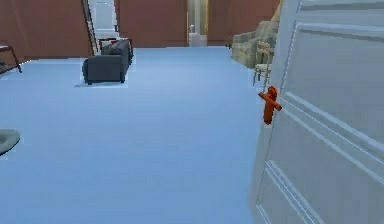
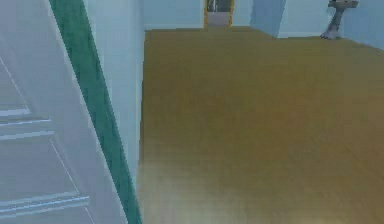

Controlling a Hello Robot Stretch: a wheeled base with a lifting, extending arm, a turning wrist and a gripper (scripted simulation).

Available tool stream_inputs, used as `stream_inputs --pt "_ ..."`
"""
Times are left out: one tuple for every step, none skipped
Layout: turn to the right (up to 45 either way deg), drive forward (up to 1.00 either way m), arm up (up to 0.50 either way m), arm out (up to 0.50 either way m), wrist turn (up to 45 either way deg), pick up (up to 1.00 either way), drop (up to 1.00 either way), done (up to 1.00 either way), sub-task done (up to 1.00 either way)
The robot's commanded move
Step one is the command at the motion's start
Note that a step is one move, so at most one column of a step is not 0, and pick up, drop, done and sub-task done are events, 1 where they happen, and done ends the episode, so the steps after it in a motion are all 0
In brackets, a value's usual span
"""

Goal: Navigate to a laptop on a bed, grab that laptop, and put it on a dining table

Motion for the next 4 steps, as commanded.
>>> stream_inputs --pt "0.0 1.00 0.00 0.00 0.0 0.00 0.00 0.00 0.00" --pt "0.0 1.00 0.00 0.00 0.0 0.00 0.00 0.00 0.00" --pt "0.0 1.00 0.00 0.00 0.0 0.00 0.00 0.00 0.00" --pt "0.0 1.00 0.00 0.00 0.0 0.00 0.00 0.00 0.00"
